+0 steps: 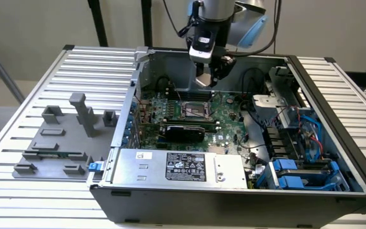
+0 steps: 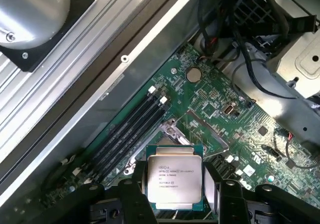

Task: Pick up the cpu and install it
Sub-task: 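Place the cpu into insertion slot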

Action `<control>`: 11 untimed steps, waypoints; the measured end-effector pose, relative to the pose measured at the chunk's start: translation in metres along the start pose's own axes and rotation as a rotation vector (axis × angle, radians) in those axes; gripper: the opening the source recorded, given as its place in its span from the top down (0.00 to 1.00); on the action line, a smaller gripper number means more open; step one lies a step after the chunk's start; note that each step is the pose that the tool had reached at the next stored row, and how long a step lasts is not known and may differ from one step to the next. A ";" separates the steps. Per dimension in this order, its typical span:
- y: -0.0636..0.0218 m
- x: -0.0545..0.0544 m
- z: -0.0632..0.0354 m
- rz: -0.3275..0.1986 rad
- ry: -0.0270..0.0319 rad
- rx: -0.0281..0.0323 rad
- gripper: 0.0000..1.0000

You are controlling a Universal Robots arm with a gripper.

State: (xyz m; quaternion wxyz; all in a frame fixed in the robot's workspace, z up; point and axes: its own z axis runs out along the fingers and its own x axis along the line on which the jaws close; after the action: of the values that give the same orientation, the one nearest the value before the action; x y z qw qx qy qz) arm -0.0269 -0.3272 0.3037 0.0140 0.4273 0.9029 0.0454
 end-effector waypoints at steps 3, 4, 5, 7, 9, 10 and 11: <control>-0.0004 0.000 0.0041 0.054 -0.0061 -0.0022 0.45; -0.0005 0.000 0.0056 0.072 -0.0082 -0.0027 0.45; -0.0007 0.000 0.0071 0.090 -0.0101 -0.0031 0.45; -0.0010 0.000 0.0101 0.126 -0.0139 -0.0040 0.45; -0.0012 0.000 0.0130 0.163 -0.0180 -0.0054 0.45; -0.0013 0.000 0.0141 0.179 -0.0202 -0.0063 0.45; -0.0014 0.000 0.0150 0.194 -0.0224 -0.0072 0.45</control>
State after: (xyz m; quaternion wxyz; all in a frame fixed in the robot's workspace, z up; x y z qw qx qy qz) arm -0.0269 -0.3272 0.2886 0.0212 0.5132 0.8568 0.0451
